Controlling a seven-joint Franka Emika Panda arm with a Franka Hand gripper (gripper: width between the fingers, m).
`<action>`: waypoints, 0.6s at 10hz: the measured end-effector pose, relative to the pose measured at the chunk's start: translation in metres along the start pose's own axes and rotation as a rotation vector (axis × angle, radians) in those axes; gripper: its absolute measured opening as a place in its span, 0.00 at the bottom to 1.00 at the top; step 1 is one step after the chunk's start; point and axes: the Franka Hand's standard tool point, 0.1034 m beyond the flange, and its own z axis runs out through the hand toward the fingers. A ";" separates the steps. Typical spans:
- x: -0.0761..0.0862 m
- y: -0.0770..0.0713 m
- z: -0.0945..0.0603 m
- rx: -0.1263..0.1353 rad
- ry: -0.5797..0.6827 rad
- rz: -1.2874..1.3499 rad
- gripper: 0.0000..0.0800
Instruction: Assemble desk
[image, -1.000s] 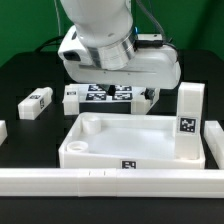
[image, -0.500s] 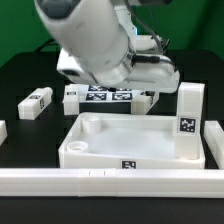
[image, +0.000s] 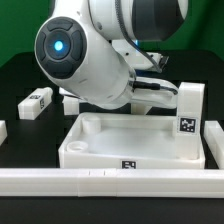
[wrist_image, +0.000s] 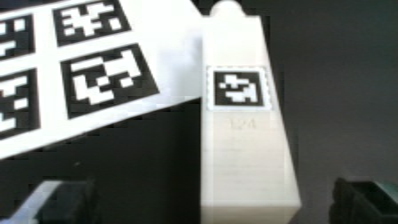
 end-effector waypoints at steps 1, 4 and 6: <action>0.002 -0.001 0.004 -0.003 0.003 0.000 0.81; 0.003 -0.003 0.014 -0.007 0.000 0.000 0.81; 0.003 -0.001 0.020 -0.007 -0.007 0.005 0.81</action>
Offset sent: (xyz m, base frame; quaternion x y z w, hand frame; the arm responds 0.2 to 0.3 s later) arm -0.0068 0.0119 -0.0068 0.0109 -0.0066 0.0072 0.9999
